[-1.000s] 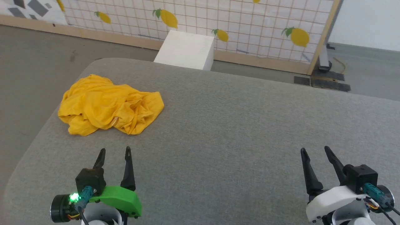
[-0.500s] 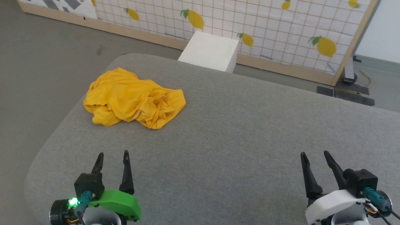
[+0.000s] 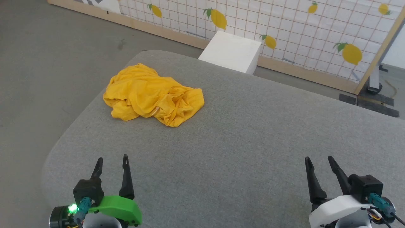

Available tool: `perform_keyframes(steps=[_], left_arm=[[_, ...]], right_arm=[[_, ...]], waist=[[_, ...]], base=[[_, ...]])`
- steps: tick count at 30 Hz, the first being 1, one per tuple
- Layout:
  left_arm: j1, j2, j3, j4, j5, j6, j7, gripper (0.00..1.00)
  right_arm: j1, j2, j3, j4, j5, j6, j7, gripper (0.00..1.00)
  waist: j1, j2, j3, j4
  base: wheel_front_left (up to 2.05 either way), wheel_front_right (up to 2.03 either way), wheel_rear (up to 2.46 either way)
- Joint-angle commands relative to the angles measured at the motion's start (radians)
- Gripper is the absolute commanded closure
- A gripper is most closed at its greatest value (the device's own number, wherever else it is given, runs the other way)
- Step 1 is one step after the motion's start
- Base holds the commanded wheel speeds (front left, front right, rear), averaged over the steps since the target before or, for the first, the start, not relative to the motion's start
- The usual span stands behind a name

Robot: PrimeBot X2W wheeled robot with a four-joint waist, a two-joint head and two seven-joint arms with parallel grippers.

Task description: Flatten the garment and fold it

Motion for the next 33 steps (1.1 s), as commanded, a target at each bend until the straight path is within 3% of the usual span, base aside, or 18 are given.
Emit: perform_keyframes(steps=[1,33], left_arm=[[0.018,-0.002,0.002,0.004,-0.015,0.006,-0.01,0.0],[0.01,-0.003,-0.013,0.041,-0.075,0.027,-0.076,0.0]], right_arm=[[0.017,0.0,-0.001,0.008,0.012,-0.001,-0.012,0.0],[0.018,0.001,-0.026,0.082,0.047,-0.001,-0.077,0.0]], waist=[[0.0,0.0,0.0,0.012],[0.0,0.0,0.029,0.124]], base=[[0.0,0.0,0.0],[0.0,0.0,0.0]])
